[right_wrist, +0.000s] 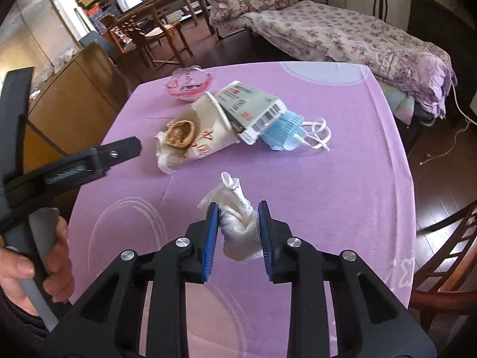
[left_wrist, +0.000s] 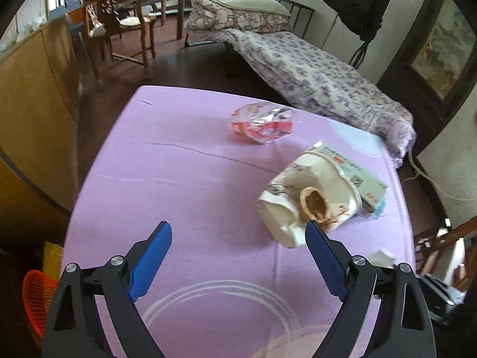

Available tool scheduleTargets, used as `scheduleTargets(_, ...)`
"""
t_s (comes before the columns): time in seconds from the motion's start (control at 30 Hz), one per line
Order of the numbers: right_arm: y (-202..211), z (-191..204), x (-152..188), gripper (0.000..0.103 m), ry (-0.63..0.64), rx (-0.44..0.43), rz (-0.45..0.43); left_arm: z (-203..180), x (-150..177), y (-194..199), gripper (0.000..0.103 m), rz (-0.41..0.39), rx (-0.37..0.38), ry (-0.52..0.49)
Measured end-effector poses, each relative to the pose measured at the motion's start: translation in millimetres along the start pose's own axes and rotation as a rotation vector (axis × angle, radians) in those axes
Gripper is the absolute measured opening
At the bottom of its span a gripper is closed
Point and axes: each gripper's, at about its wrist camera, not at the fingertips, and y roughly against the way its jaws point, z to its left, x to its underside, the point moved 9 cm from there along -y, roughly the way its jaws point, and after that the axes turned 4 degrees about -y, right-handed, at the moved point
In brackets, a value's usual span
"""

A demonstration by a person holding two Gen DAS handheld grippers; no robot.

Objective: Collect trash
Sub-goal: 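Grasp the white tissue with the right tool while the left tool grasps the walnut shell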

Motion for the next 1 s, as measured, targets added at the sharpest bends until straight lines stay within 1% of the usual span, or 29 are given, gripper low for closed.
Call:
scheduleTargets(0.07,0.6,-2.9,-3.3,0.03,-0.005,0.006,-0.002,-4.8,-3.5,3.5,0.089,-0.005,0.048,0.027)
scheduleTargets(0.17,1.5,-9.3,-8.3,0.03,-0.017,0.015,-0.01,-14.7,-8.6,2.6,0.088,0.006,0.079,0.03)
scheduleTargets(0.23,2.6,-12.1,-9.4,0.03,-0.036,0.006,-0.009,-24.2,-12.5,-0.3,0.082,0.019,0.087,0.01)
scheduleTargets(0.3,3.4,-13.6,-11.2,0.03,-0.04,-0.002,-0.009,-35.4,-17.4,-4.2,0.066,0.033,0.093,-0.013)
scheduleTargets(0.37,4.9,-14.9,-12.2,0.03,-0.049,-0.013,-0.012,-44.9,-22.4,-8.2,0.063,0.053,0.113,-0.018)
scheduleTargets(0.43,4.6,-15.1,-12.1,0.03,-0.052,-0.021,-0.009,-53.7,-25.3,-13.5,0.062,0.083,0.138,-0.016)
scheduleTargets(0.47,4.3,-15.1,-12.1,0.03,-0.052,-0.023,-0.009,-57.0,-25.3,-16.7,0.057,0.096,0.144,-0.018)
scheduleTargets(0.5,4.2,-15.1,-12.4,0.03,-0.053,-0.028,-0.009,-59.5,-25.3,-19.2,0.05,0.107,0.149,-0.021)
scheduleTargets(0.53,4.4,-15.2,-12.3,0.03,-0.053,-0.032,-0.009,-63.2,-25.8,-22.2,0.049,0.118,0.153,-0.027)
scheduleTargets(0.67,4.9,-15.3,-14.6,0.03,-0.054,-0.05,-0.012,-70.2,-25.7,-31.2,0.048,0.14,0.129,-0.045)
scheduleTargets(0.87,6.1,-13.5,-15.2,0.03,-0.054,-0.063,-0.013,-73.4,-20.1,-42.6,0.037,0.171,0.105,-0.051)
scheduleTargets(0.97,6.0,-12.0,-14.6,0.03,-0.051,-0.065,-0.014,-75.4,-18.3,-42.4,0.037,0.171,0.096,-0.061)
scheduleTargets(1.0,5.6,-11.8,-14.3,0.03,-0.05,-0.065,-0.012,-75.9,-17.7,-42.5,0.039,0.17,0.092,-0.067)
